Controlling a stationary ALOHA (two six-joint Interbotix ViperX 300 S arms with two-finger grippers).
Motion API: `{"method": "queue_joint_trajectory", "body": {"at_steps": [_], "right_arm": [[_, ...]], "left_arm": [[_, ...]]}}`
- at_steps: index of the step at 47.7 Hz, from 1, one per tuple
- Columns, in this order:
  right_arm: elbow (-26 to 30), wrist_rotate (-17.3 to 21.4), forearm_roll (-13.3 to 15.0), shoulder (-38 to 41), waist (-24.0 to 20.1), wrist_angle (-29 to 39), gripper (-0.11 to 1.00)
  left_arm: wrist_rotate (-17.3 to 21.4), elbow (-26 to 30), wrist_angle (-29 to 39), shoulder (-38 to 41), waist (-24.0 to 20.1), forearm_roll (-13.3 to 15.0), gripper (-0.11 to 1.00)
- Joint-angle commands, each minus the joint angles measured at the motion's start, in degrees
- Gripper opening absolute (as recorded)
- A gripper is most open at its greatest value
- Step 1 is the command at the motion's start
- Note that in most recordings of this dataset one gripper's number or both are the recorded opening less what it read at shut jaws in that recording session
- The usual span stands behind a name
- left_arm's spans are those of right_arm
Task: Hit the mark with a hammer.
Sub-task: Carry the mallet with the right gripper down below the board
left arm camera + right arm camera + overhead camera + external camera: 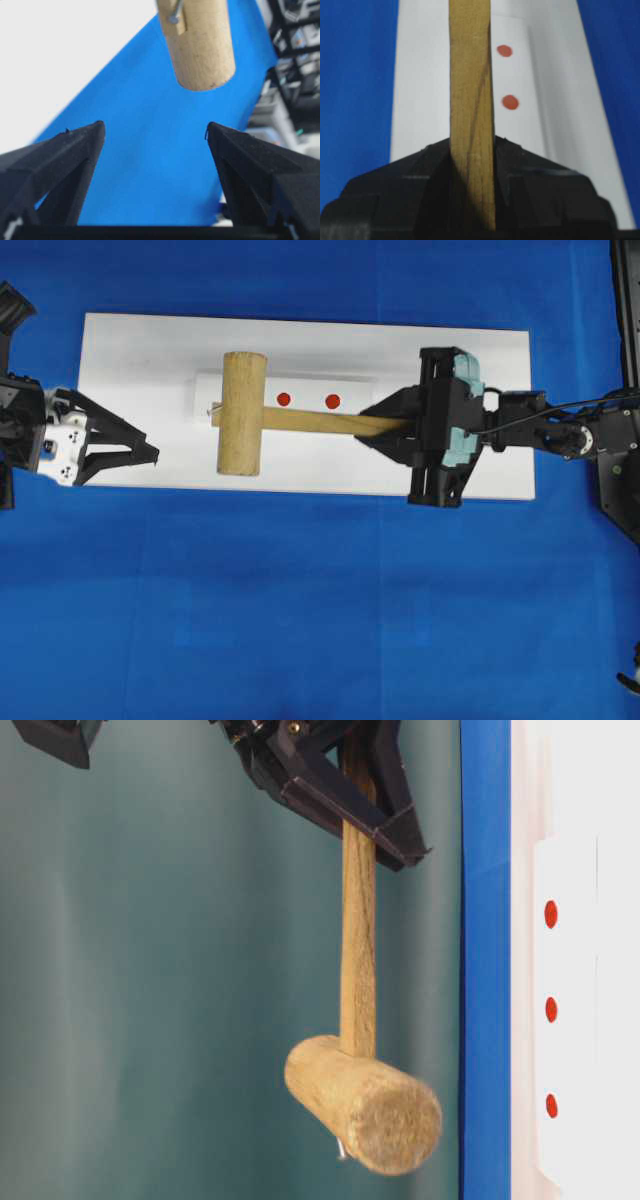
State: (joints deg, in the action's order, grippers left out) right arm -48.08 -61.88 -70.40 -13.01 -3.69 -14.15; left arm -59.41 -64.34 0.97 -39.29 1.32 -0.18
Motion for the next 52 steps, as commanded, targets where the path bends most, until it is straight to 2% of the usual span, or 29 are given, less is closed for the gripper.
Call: {"method": "queue_joint_trajectory", "body": {"at_steps": [1,5,11,21,25,30,34,52], "right_arm": [[2.4,1.1,-1.1,0.2,-2.0,0.3,0.08],[3.1,2.1,-2.1,1.2,-5.0,-0.1,0.08],[4.0,3.3,-4.2,2.5,-9.5,-1.8,0.08],[5.2,4.7,-9.8,4.9,-18.8,-11.5,0.08],[5.8,4.7,-12.3,5.8,-21.7,-14.8,0.08],[6.9,4.7,-14.2,7.4,-24.2,-16.6,0.08],[7.8,4.7,-14.8,8.4,-24.9,-16.3,0.08],[10.9,4.7,-14.9,14.6,-25.0,-13.4,0.08]], "left_arm": [[6.0,0.7,-0.4,-0.1,-0.3,-0.4,0.8],[13.6,0.6,-0.4,-0.1,-0.5,-0.4,0.79],[27.9,0.5,-0.3,-0.1,-1.1,-0.4,0.79],[48.8,0.4,-0.6,-0.4,-1.2,-0.1,0.79],[53.8,0.3,-1.8,-0.4,-1.5,0.0,0.79],[57.7,-0.1,-3.5,-1.1,-1.7,0.0,0.79],[59.3,-0.5,-4.2,-1.7,-1.8,0.0,0.79],[59.3,-2.5,-4.2,-6.1,-1.8,0.4,0.79]]}}
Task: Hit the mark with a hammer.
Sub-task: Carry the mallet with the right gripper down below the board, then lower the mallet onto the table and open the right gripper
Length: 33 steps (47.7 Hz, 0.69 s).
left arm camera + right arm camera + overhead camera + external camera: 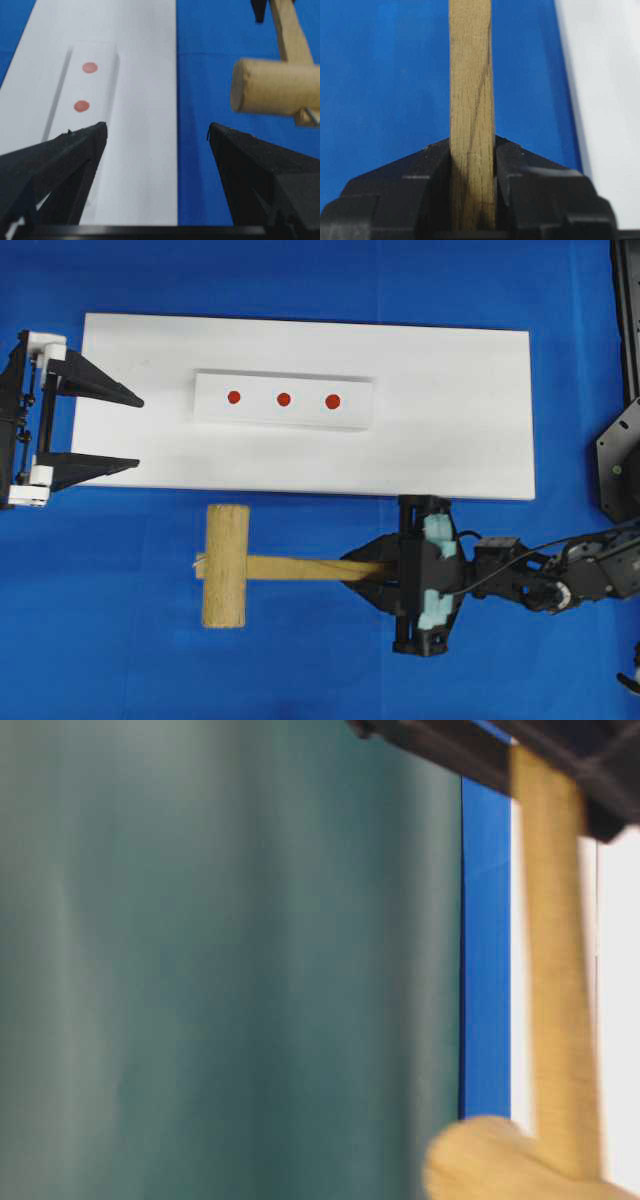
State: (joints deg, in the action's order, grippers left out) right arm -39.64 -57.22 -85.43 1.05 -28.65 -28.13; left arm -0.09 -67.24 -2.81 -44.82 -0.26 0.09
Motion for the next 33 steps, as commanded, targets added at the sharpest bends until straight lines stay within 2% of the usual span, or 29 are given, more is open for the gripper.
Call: {"method": "queue_joint_trajectory", "body": {"at_steps": [1,9,19,23,33], "right_arm": [[2.7,0.1,0.2,1.1,-0.1,0.8,0.08],[5.3,1.0,0.2,6.9,-0.1,1.7,0.08],[6.9,4.6,0.2,13.3,0.4,1.2,0.08],[6.9,5.8,0.2,14.5,0.7,0.9,0.08],[6.8,6.0,1.0,15.3,1.0,1.1,0.08]], "left_arm": [[0.0,0.3,-0.4,-0.7,-0.2,0.1,0.79],[-0.1,-0.1,-0.4,-1.0,-0.2,0.2,0.79],[-0.2,-0.2,-0.5,-0.4,-0.1,0.2,0.79],[-0.2,-0.2,-0.5,-0.4,-0.2,0.2,0.79],[-0.2,-0.4,-1.7,-0.4,-0.2,0.2,0.79]]}}
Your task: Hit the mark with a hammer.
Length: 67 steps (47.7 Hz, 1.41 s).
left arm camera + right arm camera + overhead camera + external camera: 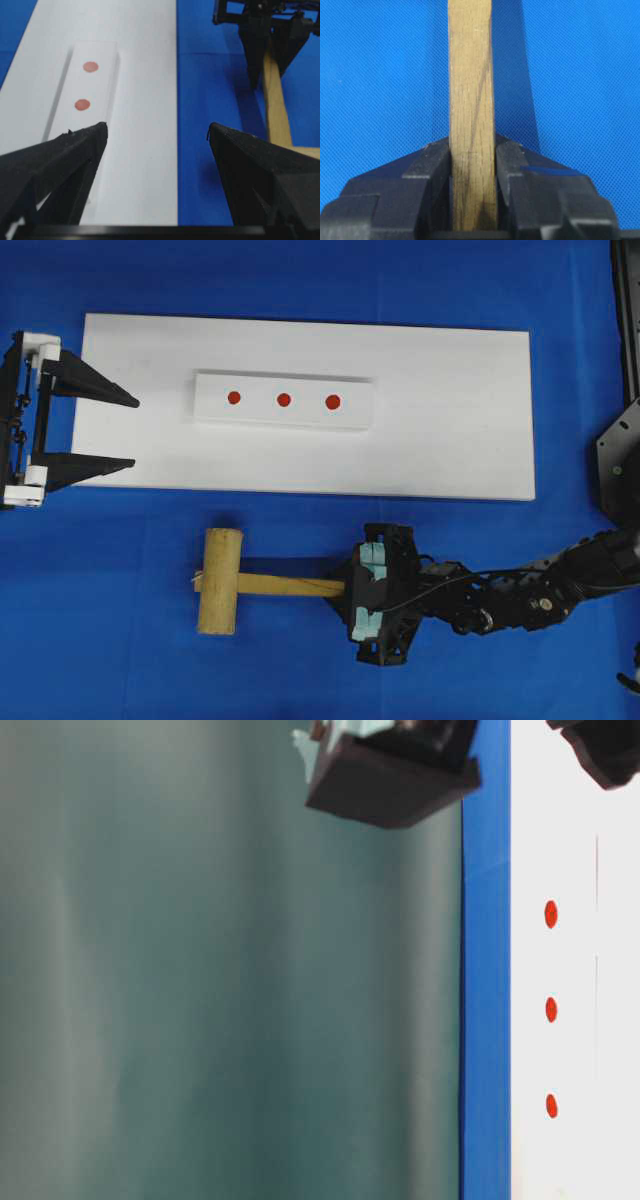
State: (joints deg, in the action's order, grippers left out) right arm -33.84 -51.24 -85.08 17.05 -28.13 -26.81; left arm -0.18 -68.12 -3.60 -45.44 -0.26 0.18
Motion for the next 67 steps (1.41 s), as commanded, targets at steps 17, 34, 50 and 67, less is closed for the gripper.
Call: {"method": "queue_joint_trajectory", "body": {"at_steps": [17,34,50,67], "right_arm": [[0.4,0.0,0.9,-0.7,2.3,3.0,0.08],[0.2,0.2,0.7,-0.4,2.9,3.8,0.27],[-0.1,-1.3,0.9,-5.1,3.0,1.7,0.8],[-1.2,-9.4,0.8,-18.2,4.0,1.7,0.79]], "left_arm": [[-0.2,0.2,-1.5,0.3,-0.1,0.1,0.79],[-0.2,0.2,-1.4,0.3,-0.2,0.2,0.79],[-0.2,0.2,-1.1,0.3,-0.1,0.2,0.79],[-0.1,0.3,-1.0,-0.4,-0.1,0.2,0.79]]}}
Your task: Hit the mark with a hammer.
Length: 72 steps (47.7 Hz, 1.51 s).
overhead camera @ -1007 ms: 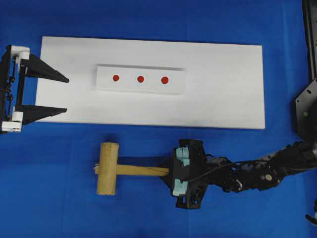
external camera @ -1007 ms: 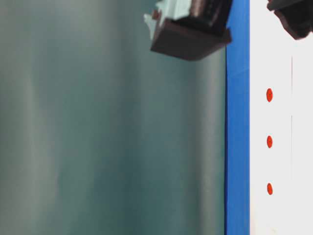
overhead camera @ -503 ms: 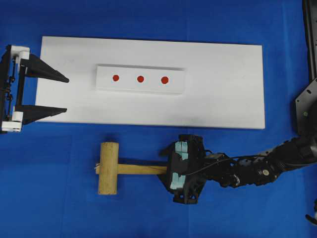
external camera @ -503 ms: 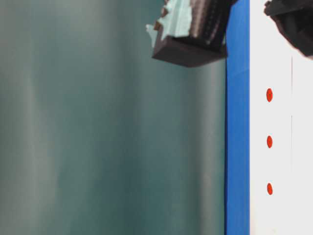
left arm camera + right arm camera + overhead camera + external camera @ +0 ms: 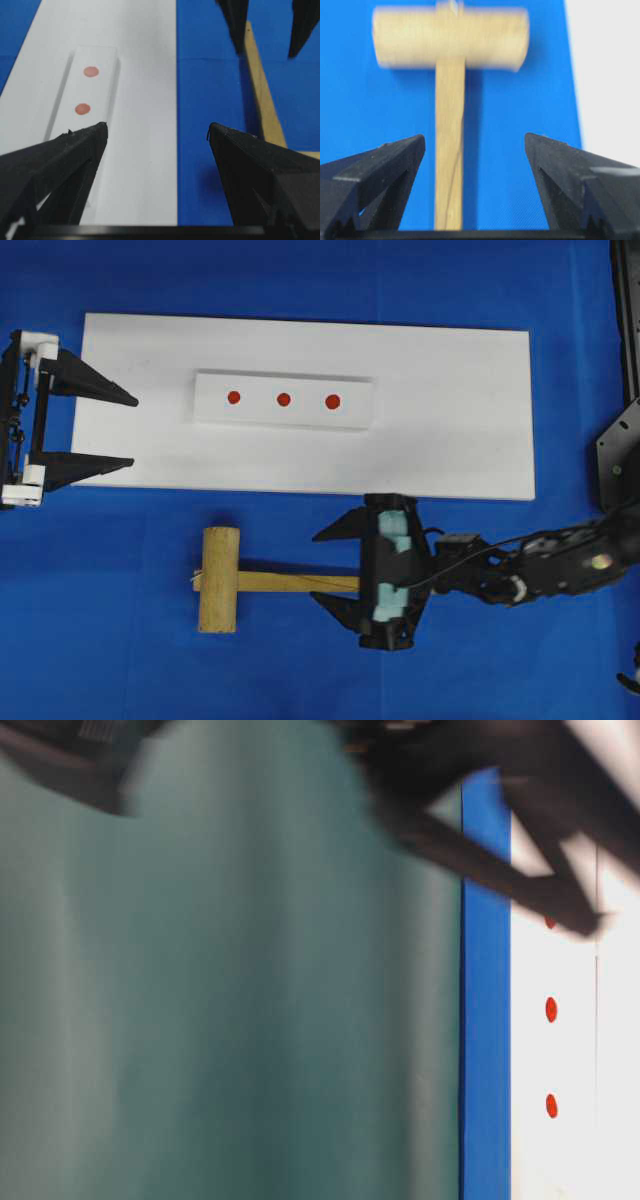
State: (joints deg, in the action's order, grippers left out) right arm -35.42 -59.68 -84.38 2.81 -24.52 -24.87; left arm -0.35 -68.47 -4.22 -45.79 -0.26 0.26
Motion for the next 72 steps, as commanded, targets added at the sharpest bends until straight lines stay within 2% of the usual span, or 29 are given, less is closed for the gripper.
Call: {"method": "queue_joint_trajectory", "body": {"at_steps": [1,7,16,31,41,55,72], "right_arm": [[0.2,-1.8,0.1,-5.1,0.6,-0.3,0.79],[-0.8,-4.3,0.0,-8.7,1.8,-0.3,0.79],[-3.3,-6.0,0.0,-12.4,5.5,-0.3,0.79],[-11.5,-8.9,0.1,-23.5,12.3,0.1,0.79],[-17.8,-9.0,0.1,-32.9,12.4,1.0,0.79],[-28.8,-9.2,0.1,-45.8,12.4,1.6,0.79],[-39.0,-9.1,0.1,-54.5,12.3,3.4,0.78]], "left_arm": [[0.1,0.6,-0.3,0.1,-0.1,0.1,0.79],[0.1,0.6,-0.3,0.0,-0.2,0.1,0.79],[0.6,0.6,-0.3,0.0,0.4,0.1,0.79],[2.7,0.3,0.3,-4.3,1.0,0.0,0.79],[3.8,0.0,3.2,-8.4,1.1,0.0,0.79],[7.4,-2.0,8.3,-17.1,2.0,0.0,0.79],[7.6,-6.2,12.1,-24.7,2.1,0.0,0.74]]}}
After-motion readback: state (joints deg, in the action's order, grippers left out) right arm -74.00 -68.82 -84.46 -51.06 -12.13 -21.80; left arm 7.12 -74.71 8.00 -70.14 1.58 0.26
